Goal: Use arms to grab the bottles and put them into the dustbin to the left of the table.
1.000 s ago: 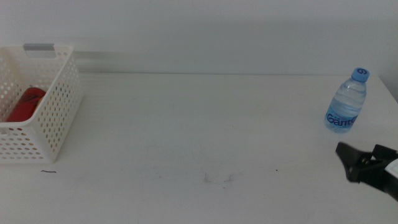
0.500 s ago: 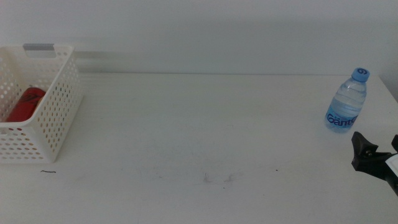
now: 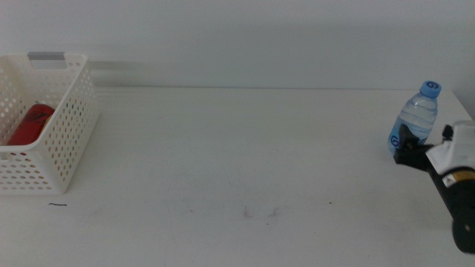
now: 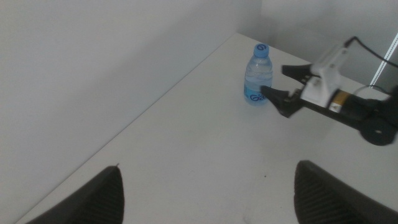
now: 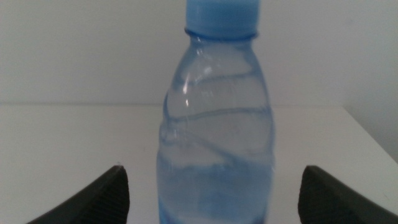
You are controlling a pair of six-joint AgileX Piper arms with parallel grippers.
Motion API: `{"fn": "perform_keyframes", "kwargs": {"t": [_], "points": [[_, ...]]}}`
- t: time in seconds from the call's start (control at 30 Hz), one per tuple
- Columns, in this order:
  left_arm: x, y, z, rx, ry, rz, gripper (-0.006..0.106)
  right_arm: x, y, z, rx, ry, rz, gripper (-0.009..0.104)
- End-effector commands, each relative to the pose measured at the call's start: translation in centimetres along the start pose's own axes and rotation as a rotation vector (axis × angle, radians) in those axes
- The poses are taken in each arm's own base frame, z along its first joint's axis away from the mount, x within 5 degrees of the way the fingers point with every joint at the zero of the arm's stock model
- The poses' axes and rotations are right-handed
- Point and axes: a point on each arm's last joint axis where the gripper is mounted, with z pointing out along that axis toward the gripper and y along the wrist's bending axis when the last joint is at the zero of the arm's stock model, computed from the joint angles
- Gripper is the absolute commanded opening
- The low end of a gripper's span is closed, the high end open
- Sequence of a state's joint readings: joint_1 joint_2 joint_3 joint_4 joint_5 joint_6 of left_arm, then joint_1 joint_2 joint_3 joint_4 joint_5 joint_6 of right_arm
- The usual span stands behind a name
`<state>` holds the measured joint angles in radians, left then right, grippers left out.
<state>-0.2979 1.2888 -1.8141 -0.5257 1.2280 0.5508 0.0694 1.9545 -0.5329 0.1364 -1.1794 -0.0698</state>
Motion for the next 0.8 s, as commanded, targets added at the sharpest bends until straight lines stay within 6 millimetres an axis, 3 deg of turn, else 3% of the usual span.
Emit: {"fn": "perform_keyframes", "kwargs": {"t": [0.0,0.23,0.3,0.33,0.37,0.4,0.43,0.47,0.5,0.63,0.77], "points": [[-0.1,0.0,0.0,0.000,-0.008,0.000,0.094,0.2,-0.2,1.7,0.020,-0.020,-0.012,0.081],[-0.1,0.0,0.0,0.000,-0.008,0.000,0.094,2.1,0.1,6.3,0.047,0.033,-0.005,0.081],[-0.1,0.0,0.0,0.000,-0.008,0.000,0.094,2.2,0.2,7.1,0.047,0.048,-0.001,0.076],[-0.1,0.0,0.0,0.000,-0.008,0.000,0.094,2.4,0.3,7.5,0.044,0.067,-0.009,0.067],[-0.1,0.0,0.0,0.000,-0.008,0.000,0.094,2.5,0.4,7.8,0.040,0.094,-0.016,0.051],[-0.1,0.0,0.0,0.000,-0.008,0.000,0.094,2.4,1.0,8.0,0.031,0.116,-0.013,0.034],[-0.1,0.0,0.0,0.000,-0.008,0.000,0.094,2.0,1.9,8.1,0.019,0.137,-0.006,0.010],[-0.1,0.0,0.0,0.000,-0.008,0.000,0.094,1.2,3.2,8.1,0.001,0.143,-0.007,-0.001],[-0.1,0.0,0.0,0.000,-0.008,0.000,0.094,0.3,4.6,8.1,-0.025,0.139,-0.020,0.000],[-0.1,0.0,0.0,0.002,-0.010,-0.001,0.094,-3.8,13.4,7.6,-0.243,0.053,-0.118,-0.002],[-0.1,0.0,0.0,0.002,-0.010,-0.001,0.094,-4.7,21.8,7.4,-0.428,0.007,-0.137,-0.003]]}}
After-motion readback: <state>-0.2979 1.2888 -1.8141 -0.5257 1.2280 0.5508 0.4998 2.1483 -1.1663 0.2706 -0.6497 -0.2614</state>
